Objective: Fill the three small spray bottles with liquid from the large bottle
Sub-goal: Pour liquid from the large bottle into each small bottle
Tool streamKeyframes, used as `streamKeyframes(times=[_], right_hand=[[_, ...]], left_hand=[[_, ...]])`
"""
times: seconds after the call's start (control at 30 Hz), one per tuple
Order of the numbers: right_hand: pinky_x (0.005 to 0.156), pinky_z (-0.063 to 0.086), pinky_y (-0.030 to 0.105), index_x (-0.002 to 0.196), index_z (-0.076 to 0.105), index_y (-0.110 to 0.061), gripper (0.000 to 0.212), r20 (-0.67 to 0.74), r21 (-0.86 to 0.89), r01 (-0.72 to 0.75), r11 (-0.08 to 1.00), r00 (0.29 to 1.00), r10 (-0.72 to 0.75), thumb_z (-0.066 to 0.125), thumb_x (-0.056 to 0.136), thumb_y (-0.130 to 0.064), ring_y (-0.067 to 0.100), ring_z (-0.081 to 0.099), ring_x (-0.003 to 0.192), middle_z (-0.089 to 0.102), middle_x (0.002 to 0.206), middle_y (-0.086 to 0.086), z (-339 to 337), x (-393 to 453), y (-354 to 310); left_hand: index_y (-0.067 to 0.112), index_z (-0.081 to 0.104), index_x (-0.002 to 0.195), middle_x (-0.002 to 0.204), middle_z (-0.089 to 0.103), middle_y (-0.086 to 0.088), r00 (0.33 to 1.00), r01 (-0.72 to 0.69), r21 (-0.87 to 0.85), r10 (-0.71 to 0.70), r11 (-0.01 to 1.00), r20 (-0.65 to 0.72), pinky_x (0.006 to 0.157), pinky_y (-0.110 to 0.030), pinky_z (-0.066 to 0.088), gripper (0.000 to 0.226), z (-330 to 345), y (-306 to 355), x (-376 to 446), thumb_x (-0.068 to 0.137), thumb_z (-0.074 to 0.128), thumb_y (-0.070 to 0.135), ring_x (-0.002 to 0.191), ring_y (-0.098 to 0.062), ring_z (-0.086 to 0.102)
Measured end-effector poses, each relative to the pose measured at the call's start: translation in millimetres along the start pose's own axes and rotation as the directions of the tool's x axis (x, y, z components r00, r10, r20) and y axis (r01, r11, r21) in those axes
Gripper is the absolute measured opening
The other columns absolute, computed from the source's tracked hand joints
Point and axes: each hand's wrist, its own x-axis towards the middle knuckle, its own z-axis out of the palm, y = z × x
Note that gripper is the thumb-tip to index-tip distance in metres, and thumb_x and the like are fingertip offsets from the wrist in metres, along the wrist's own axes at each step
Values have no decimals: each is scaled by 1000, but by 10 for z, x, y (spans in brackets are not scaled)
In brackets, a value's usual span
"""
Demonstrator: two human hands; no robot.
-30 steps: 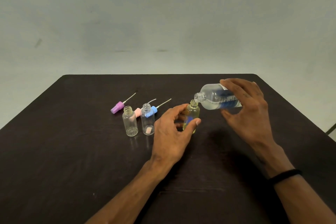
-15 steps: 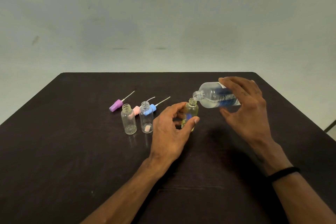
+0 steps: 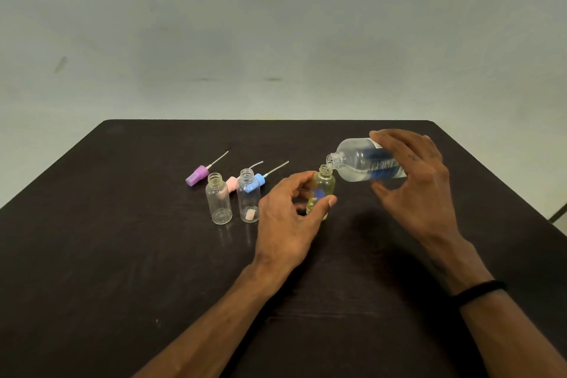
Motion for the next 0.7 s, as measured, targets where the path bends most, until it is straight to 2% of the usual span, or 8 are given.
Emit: streamKeyframes(times=[0.43, 0.6, 0.7], right_hand=[[120, 36, 67, 148, 58, -16, 88, -4, -6, 8, 1000, 1000, -8, 94, 69, 1, 30, 56, 136, 63, 142, 10, 2, 6, 5], [122, 34, 66, 147, 59, -17, 87, -5, -2, 16, 1000, 1000, -16, 92, 69, 3, 30, 56, 136, 63, 142, 9, 1, 0, -7], [121, 34, 66, 147, 59, -17, 87, -7, 4, 18, 1000, 1000, -18, 92, 69, 4, 31, 57, 135, 63, 141, 9, 11, -8, -18]], left_hand=[[22, 70, 128, 109, 74, 11, 1000, 13, -21, -13, 1000, 4, 83, -26, 63, 46, -9, 36, -3, 86, 86, 29, 100, -4, 71], [19, 72, 125, 105, 75, 8, 999, 36, -54, -36, 998, 1, 81, -29, 64, 43, -1, 20, -4, 85, 88, 24, 98, -8, 73], [20, 72, 123, 103, 75, 8, 999, 39, -53, -39, 998, 2, 81, -25, 63, 42, -1, 16, -4, 85, 88, 24, 97, -6, 73]])
